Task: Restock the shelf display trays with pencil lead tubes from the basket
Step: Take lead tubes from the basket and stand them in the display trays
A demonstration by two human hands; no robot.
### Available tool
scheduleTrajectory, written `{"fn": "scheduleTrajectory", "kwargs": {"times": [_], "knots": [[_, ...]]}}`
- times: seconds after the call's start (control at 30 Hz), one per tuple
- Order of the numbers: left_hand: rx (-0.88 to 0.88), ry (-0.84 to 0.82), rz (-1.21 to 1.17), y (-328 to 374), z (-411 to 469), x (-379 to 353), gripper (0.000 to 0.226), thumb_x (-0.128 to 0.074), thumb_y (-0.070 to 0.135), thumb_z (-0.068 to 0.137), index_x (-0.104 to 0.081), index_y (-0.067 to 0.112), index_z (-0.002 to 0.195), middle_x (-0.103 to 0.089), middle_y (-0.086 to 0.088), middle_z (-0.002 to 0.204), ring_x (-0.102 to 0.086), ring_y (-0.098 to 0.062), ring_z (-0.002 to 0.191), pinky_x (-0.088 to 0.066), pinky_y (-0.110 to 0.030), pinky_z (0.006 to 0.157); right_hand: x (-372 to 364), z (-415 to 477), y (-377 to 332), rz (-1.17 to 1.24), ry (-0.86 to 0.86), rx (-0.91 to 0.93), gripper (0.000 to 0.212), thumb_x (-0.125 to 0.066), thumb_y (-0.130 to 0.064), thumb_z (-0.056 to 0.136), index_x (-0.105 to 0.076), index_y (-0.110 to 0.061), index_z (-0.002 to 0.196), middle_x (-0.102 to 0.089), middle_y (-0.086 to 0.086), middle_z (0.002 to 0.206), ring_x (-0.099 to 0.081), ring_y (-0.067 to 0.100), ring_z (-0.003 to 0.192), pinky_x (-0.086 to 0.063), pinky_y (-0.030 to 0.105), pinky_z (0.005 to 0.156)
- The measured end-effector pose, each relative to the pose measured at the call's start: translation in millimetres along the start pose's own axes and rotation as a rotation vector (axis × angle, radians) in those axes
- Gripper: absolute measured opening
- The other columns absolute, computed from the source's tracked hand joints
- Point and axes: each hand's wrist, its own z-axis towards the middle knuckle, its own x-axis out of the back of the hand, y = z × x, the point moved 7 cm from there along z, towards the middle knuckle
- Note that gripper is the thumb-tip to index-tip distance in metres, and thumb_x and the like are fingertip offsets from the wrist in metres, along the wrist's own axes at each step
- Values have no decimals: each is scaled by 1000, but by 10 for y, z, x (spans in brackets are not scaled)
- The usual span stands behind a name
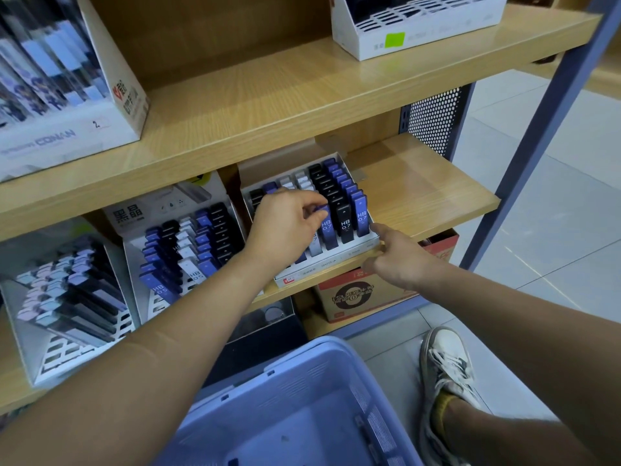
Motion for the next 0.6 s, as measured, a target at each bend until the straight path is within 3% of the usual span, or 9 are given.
{"fn": "scheduleTrajectory", "kwargs": {"times": [0.1,0.23,0.33,0.4,0.5,0.6], "knots": [[-3,8,8,-49,1,-43,17,-70,22,85,-72,20,102,-64,8,82,-58,-9,80,-51,-27,79,5,-5,-18,27,0,16,61,-59,-6,86,-41,-28,140,-58,7,123,-63,21,97,-54,29,75],[-139,65,112,-2,-3,-55,12,-71,20,84,-77,15,93,-73,1,93,-54,-17,92,-33,-21,83,-9,-13,-14,-9,-5,7,64,-59,-9,86,-38,-30,142,-54,7,130,-58,24,108,-52,34,87],[-152,29,104,26,2,-12,13,-67,15,87,-76,12,95,-72,-2,97,-54,-10,89,-30,-20,89,12,-17,-37,-62,-12,26,65,-58,-8,88,-35,-27,145,-55,4,127,-56,22,105,-49,25,75],[-116,64,75,25,-40,93,17,-62,15,91,-74,13,102,-71,-1,100,-58,-13,92,-37,-23,92,58,-57,-77,-164,-11,33,62,-56,-7,90,-33,-20,146,-55,5,123,-54,22,102,-46,23,70],[31,157,-17,-63,-290,330,21,-57,17,93,-72,20,108,-65,10,95,-55,-5,85,-44,-21,82,172,-158,-141,-473,56,49,55,-56,-11,90,-36,-11,141,-56,14,129,-54,30,114,-47,33,88],[134,97,-73,-232,-744,422,20,-58,17,92,-73,27,102,-64,19,87,-56,0,75,-46,-18,76,191,-321,-305,-705,131,187,36,-56,-12,87,-50,-12,122,-62,8,103,-58,30,99,-47,33,74]]}}
